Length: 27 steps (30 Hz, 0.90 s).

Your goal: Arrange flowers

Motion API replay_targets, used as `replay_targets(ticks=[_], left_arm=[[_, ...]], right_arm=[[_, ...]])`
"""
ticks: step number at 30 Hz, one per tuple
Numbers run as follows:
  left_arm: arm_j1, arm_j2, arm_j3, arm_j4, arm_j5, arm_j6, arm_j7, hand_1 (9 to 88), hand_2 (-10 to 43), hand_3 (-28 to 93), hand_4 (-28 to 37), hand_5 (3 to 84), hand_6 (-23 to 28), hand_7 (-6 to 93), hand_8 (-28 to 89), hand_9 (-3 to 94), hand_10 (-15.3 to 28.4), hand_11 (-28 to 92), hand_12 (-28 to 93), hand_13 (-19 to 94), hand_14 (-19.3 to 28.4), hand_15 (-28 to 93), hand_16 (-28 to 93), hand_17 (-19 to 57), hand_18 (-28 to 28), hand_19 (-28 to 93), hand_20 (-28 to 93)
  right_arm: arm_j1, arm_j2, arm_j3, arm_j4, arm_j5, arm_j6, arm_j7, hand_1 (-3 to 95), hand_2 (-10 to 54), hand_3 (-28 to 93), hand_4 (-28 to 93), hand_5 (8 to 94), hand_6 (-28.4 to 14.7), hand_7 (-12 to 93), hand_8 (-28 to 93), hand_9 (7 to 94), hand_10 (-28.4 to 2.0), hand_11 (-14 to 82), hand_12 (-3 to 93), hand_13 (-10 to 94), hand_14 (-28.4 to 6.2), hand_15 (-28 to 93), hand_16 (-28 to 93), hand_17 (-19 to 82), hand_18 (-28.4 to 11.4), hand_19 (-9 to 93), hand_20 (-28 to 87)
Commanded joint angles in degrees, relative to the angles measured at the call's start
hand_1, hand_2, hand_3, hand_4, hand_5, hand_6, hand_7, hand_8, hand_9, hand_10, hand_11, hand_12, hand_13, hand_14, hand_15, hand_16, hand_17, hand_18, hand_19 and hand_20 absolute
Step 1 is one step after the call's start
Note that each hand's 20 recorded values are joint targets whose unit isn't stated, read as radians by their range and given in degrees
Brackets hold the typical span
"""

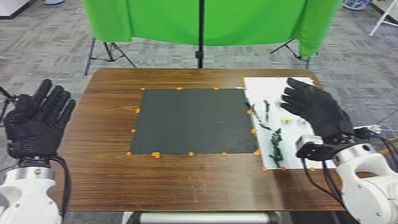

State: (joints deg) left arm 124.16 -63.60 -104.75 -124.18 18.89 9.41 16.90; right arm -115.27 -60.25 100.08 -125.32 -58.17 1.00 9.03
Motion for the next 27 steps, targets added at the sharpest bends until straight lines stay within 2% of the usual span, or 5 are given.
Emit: replay_targets(ticks=[1,8,13,15,27], left_arm=[[1.9,-1.06,-0.76,-1.81,-2.11,-0.8,1.66,25.7,12.9,76,-28.3,41.5,7.4,2.9,-7,32.9,12.0,12,6,21,9.0,15,-9,-0.5,7.6,18,9],[3.5,-1.12,-0.63,-2.04,-1.76,-0.06,1.21,25.8,12.7,76,-28.3,41.7,7.4,2.9,-7,33.0,12.0,12,6,22,9.2,14,-9,-0.4,7.7,18,9],[0.6,-0.24,0.9,-0.84,-2.59,-0.29,0.33,25.9,12.6,76,-28.3,41.7,7.4,3.0,-7,33.2,12.0,12,6,22,9.2,15,-9,-0.4,7.8,18,9],[0.9,-0.1,0.91,-1.02,-0.85,0.58,0.43,26.1,12.7,76,-28.3,41.7,7.4,3.0,-7,33.1,12.0,12,6,22,9.3,15,-8,-0.4,7.8,18,9],[3.5,-1.34,-0.34,-1.78,-1.86,1.11,-0.55,26.6,13.2,76,-28.3,43.3,8.2,4.3,-7,35.2,13.3,14,8,24,10.6,18,-8,-0.7,8.3,19,10]], right_arm=[[2.1,5.2,0.1,-2.8,-2.1,3.6,1.4,24.4,-9.5,69,-28,36.9,-6.7,10,-11,33.7,-17.5,4.5,10.5,30,-15.5,9,14,11,-15.7,21,16],[0.6,5.0,0.7,-5.1,-18.0,5.9,8.7,26.4,-9.5,69,-28,40.9,-6.8,12,-12,38.5,-17.0,6.6,11.3,40,-14.0,14,20,12,-16.4,31,18],[-3.1,4.6,-1.3,-7.1,-42.9,11.7,20.8,29.3,-9.5,66,-28,53.2,-6.2,18,-14,52.1,-16.7,16.0,14.3,50,-13.4,55,20,15,-19.0,57,24],[-4.8,5.8,-0.9,-7.6,-50.7,8.9,25.2,29.9,-9.5,65,-28,58.4,-5.2,22,-14,57.6,-16.9,22.2,17.0,52,-14.4,65,22,17,-19.8,61,26],[-3.7,11.5,-10.5,-5.8,-68.0,-4.9,34.7,27.5,-9.5,59,-28,66.1,-4.5,34,-14,64.3,-18.9,40.2,26.3,58,-15.9,75,26,23,-23.5,73,30]])
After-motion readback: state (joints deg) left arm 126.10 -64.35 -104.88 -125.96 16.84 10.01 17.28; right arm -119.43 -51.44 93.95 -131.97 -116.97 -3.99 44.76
